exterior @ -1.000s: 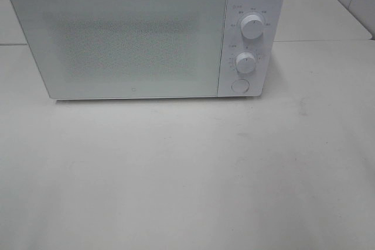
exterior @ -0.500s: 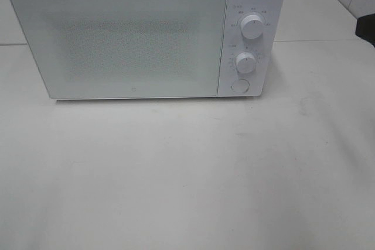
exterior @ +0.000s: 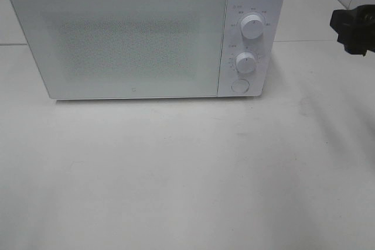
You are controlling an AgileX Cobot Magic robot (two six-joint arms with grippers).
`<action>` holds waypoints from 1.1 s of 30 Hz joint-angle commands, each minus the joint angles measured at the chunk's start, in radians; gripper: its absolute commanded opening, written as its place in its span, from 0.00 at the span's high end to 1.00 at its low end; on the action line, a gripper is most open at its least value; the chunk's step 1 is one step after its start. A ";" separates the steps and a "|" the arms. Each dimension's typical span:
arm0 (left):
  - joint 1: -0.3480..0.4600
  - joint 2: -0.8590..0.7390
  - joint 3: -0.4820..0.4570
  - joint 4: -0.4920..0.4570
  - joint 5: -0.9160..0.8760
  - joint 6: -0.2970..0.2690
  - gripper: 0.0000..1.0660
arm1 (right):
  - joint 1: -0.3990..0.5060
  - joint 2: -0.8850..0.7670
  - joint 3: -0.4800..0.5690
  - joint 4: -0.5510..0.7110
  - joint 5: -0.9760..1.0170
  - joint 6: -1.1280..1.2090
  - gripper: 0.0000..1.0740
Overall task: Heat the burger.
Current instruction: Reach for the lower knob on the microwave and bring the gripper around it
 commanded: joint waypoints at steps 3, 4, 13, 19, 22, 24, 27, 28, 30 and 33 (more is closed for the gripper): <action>-0.007 -0.023 0.003 -0.004 -0.008 -0.007 0.09 | 0.063 0.036 0.078 0.155 -0.213 -0.159 0.29; -0.007 -0.023 0.003 -0.004 -0.008 -0.007 0.09 | 0.108 0.055 0.101 0.219 -0.277 -0.231 0.29; -0.007 -0.023 0.003 -0.004 -0.008 -0.007 0.09 | 0.334 0.163 0.154 0.530 -0.538 -0.397 0.29; -0.007 -0.023 0.003 -0.004 -0.008 -0.007 0.09 | 0.463 0.235 0.155 0.676 -0.677 -0.430 0.29; -0.007 -0.023 0.003 -0.004 -0.008 -0.007 0.09 | 0.492 0.267 0.155 0.723 -0.706 -0.430 0.29; -0.007 -0.023 0.003 -0.004 -0.008 -0.007 0.09 | 0.532 0.319 0.155 0.777 -0.772 -0.430 0.29; -0.007 -0.023 0.003 -0.004 -0.008 -0.007 0.09 | 0.571 0.372 0.155 0.785 -0.818 -0.425 0.29; -0.007 -0.023 0.003 -0.004 -0.008 -0.007 0.09 | 0.571 0.372 0.155 0.785 -0.818 -0.425 0.29; -0.007 -0.023 0.003 -0.004 -0.008 -0.007 0.09 | 0.589 0.407 0.155 0.785 -0.854 -0.412 0.29; -0.007 -0.023 0.003 -0.004 -0.008 -0.007 0.09 | 0.615 0.464 0.154 0.789 -0.902 -0.382 0.29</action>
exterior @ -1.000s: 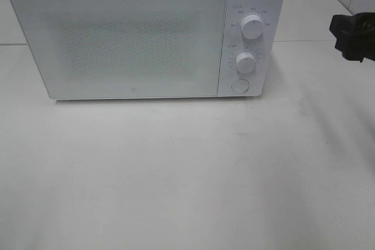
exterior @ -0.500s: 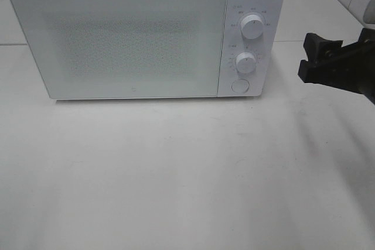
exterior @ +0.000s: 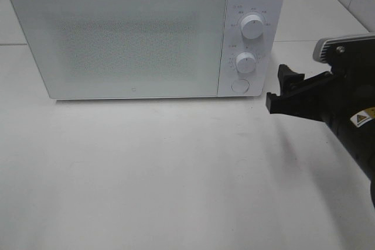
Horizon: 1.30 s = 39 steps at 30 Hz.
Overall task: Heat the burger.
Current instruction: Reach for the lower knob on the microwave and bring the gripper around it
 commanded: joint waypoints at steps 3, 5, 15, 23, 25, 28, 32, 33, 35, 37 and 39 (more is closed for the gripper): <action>-0.007 -0.023 0.003 -0.004 -0.008 -0.007 0.09 | 0.051 0.084 0.002 0.029 -0.158 0.070 0.29; -0.007 -0.023 0.003 -0.004 -0.008 -0.007 0.09 | 0.061 0.093 0.001 0.044 -0.158 0.077 0.29; -0.007 -0.023 0.003 -0.004 -0.008 -0.007 0.09 | 0.085 0.115 -0.034 0.095 -0.160 0.083 0.29; -0.007 -0.023 0.003 -0.004 -0.008 -0.007 0.09 | 0.081 0.176 -0.116 0.105 -0.161 0.075 0.29; -0.007 -0.023 0.003 -0.004 -0.008 -0.007 0.09 | 0.081 0.199 -0.140 0.105 -0.161 0.076 0.29; -0.007 -0.023 0.003 -0.004 -0.008 -0.007 0.09 | 0.081 0.225 -0.174 0.105 -0.161 0.076 0.29; -0.007 -0.023 0.003 -0.004 -0.008 -0.007 0.09 | 0.068 0.253 -0.210 0.104 -0.160 0.079 0.29; -0.007 -0.023 0.003 -0.004 -0.008 -0.007 0.09 | 0.057 0.265 -0.234 0.100 -0.160 0.079 0.29; -0.007 -0.023 0.003 -0.004 -0.008 -0.007 0.09 | 0.046 0.277 -0.253 0.083 -0.158 0.079 0.29; -0.007 -0.023 0.003 -0.004 -0.008 -0.007 0.09 | 0.046 0.301 -0.278 0.078 -0.155 0.079 0.29; -0.007 -0.023 0.003 -0.004 -0.008 -0.007 0.09 | 0.046 0.310 -0.286 0.078 -0.153 0.079 0.29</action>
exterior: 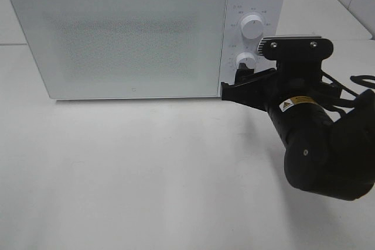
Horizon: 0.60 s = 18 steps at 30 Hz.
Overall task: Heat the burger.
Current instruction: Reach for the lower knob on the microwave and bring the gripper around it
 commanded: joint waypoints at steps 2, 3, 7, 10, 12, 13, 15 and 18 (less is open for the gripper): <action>-0.007 -0.023 0.003 -0.004 -0.008 -0.007 0.09 | -0.005 0.034 -0.034 -0.018 -0.135 0.004 0.29; -0.007 -0.023 0.003 -0.004 -0.008 -0.007 0.09 | -0.005 0.054 -0.052 -0.018 -0.134 0.004 0.29; -0.007 -0.023 0.003 -0.004 -0.008 -0.007 0.09 | -0.020 0.073 -0.077 -0.037 -0.131 0.004 0.29; -0.007 -0.023 0.003 -0.004 -0.008 -0.007 0.09 | -0.047 0.089 -0.102 -0.071 -0.112 0.004 0.29; -0.007 -0.023 0.003 -0.004 -0.008 -0.007 0.09 | -0.066 0.100 -0.117 -0.094 -0.107 0.004 0.29; -0.007 -0.023 0.003 -0.004 -0.008 -0.007 0.09 | -0.072 0.106 -0.123 -0.101 -0.107 0.004 0.29; -0.007 -0.023 0.003 -0.005 -0.008 -0.007 0.09 | -0.082 0.120 -0.137 -0.111 -0.095 0.004 0.29; -0.007 -0.023 0.003 -0.005 -0.008 -0.007 0.09 | -0.086 0.142 -0.157 -0.118 -0.088 0.004 0.29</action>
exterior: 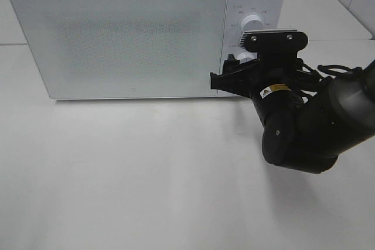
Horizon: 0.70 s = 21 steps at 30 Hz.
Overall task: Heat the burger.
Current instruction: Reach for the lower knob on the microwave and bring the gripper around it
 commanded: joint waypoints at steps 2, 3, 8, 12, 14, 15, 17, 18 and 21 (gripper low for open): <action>-0.007 -0.023 0.003 -0.005 -0.008 -0.007 0.09 | -0.007 0.026 -0.038 -0.021 -0.081 0.004 0.29; -0.007 -0.023 0.003 -0.005 -0.008 -0.007 0.09 | -0.007 0.026 -0.038 -0.021 -0.081 0.004 0.29; -0.007 -0.023 0.003 -0.004 -0.008 -0.007 0.09 | -0.026 0.054 -0.071 -0.026 -0.070 0.012 0.29; -0.007 -0.023 0.003 -0.004 -0.008 -0.007 0.09 | -0.053 0.079 -0.094 -0.031 -0.054 0.023 0.29; -0.007 -0.023 0.003 -0.004 -0.008 -0.007 0.09 | -0.053 0.085 -0.094 -0.039 -0.054 0.027 0.29; -0.007 -0.023 0.003 -0.004 -0.008 -0.007 0.09 | -0.053 0.097 -0.100 -0.041 -0.053 0.028 0.29; -0.007 -0.023 0.003 -0.004 -0.008 -0.007 0.09 | -0.053 0.104 -0.106 -0.044 -0.047 0.029 0.29; -0.007 -0.023 0.003 -0.004 -0.008 -0.007 0.09 | -0.053 0.105 -0.111 -0.046 -0.045 0.030 0.29; -0.007 -0.023 0.003 -0.004 -0.008 -0.007 0.09 | -0.053 0.109 -0.121 -0.050 -0.040 0.030 0.29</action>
